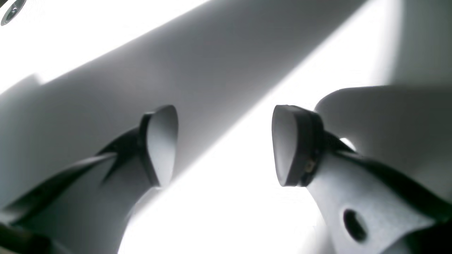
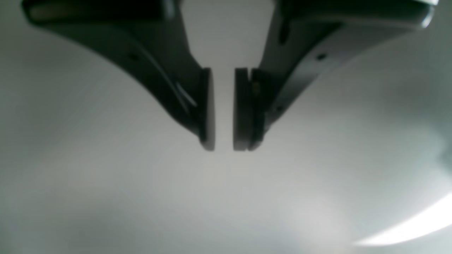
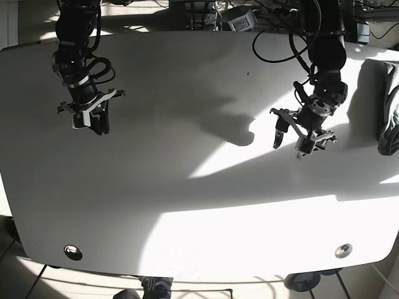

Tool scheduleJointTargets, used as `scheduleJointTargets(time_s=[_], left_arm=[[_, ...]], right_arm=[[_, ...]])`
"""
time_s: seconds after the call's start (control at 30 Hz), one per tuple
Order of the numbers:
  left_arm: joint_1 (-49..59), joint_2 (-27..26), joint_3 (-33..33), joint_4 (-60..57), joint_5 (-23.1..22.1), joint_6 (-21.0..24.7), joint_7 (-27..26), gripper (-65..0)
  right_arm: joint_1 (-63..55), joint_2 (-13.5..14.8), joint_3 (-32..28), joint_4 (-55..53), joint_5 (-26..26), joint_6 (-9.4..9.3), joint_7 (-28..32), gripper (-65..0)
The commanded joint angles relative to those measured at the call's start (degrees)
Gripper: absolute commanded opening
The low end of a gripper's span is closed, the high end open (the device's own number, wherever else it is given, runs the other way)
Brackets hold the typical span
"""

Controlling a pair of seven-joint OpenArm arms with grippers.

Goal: Fold the T-shirt properly

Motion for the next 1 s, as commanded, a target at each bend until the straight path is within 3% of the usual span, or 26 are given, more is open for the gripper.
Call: scheduleJointTargets(time_s=[0.03, 0.2, 0.33, 0.47, 0.6, 0.73, 0.83, 0.9, 1.0], left_arm=[[3.63, 3.26, -0.28, 6.99, 1.04, 1.32, -1.25, -27.1], [16.37, 10.56, -1.16, 23.08, 1.22, 1.50, -1.16, -27.1], [22.09, 16.09, -6.17, 25.19, 1.04, 1.24, -1.25, -27.1], [23.58, 16.53, -9.95, 24.66, 0.60, 1.15, -1.25, -27.1], [22.26, 16.18, -12.76, 24.58, -5.20, 1.41, -0.81, -27.1], [20.68, 16.18, -13.11, 24.58, -5.29, 1.41, -0.81, -27.1], [19.71, 16.18, -13.11, 24.31, -5.29, 1.41, -0.72, -27.1], [19.10, 16.18, -13.11, 22.99, -5.29, 1.41, -0.63, -27.1], [18.13, 16.09, -13.11, 22.47, -5.29, 1.41, 2.89, -27.1]], right_arm=[[-1.85, 0.48, 1.84, 2.26, 1.54, 0.49, 1.67, -56.3], [-10.03, 0.75, 4.39, 9.82, 6.46, 0.49, 1.50, -56.3], [-17.15, 0.57, 4.57, 15.36, 10.33, 0.49, 1.50, -56.3], [-19.96, 0.57, 4.22, 16.23, 13.06, 0.49, 1.50, -56.3], [-18.73, 0.48, 4.04, 16.15, 12.79, 0.49, 1.41, -56.1], [-18.12, 0.48, 3.43, 16.41, 12.97, 0.49, 1.41, -55.5], [-17.15, 1.80, -0.97, 16.32, 12.70, 0.49, 1.41, -55.5], [-15.74, 2.86, -5.80, 16.32, 12.70, 0.40, 1.41, -51.2], [-12.40, 3.74, -11.34, 16.41, 12.70, 0.14, 1.32, -30.4]])
